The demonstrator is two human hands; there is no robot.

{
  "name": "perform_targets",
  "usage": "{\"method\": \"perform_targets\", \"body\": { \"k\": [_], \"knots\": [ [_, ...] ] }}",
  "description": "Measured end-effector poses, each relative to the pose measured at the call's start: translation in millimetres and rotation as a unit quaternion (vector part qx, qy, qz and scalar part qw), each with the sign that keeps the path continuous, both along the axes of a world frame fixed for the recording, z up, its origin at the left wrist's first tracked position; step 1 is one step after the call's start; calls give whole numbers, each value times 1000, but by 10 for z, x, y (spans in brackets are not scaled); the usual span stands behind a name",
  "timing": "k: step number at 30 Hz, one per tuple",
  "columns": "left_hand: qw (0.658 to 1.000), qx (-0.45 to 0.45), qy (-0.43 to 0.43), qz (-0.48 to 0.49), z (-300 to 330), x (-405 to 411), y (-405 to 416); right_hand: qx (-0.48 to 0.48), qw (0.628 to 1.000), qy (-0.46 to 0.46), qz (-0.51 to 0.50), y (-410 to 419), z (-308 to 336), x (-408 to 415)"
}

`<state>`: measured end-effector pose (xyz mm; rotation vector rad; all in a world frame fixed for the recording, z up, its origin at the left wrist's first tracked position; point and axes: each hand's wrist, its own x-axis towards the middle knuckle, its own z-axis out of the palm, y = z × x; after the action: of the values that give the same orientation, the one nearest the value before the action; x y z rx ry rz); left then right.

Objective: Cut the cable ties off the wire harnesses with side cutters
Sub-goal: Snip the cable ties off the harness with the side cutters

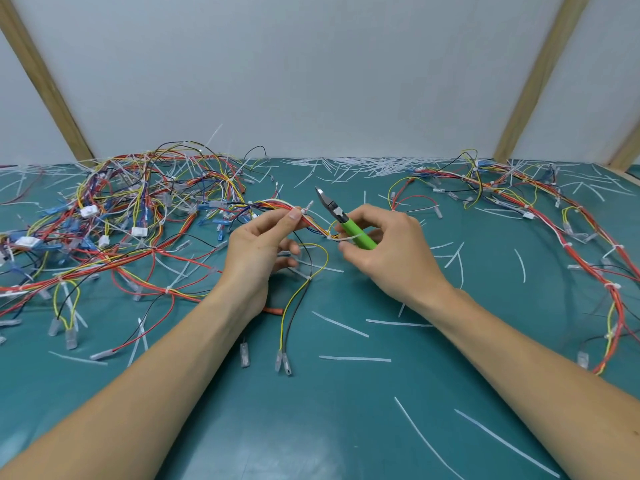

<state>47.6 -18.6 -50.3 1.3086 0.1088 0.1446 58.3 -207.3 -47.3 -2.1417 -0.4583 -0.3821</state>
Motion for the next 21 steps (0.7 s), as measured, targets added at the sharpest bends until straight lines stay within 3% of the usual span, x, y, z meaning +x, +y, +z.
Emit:
{"method": "perform_targets", "body": {
  "k": [10,21],
  "knots": [
    [1000,-9,-1,-2,4,3,15,-17,999,-30,-35,-1,-41,35],
    [988,133,-60,-40,-18,-35,-76,115,992,53,-10,41,-52,62]
  ]
}}
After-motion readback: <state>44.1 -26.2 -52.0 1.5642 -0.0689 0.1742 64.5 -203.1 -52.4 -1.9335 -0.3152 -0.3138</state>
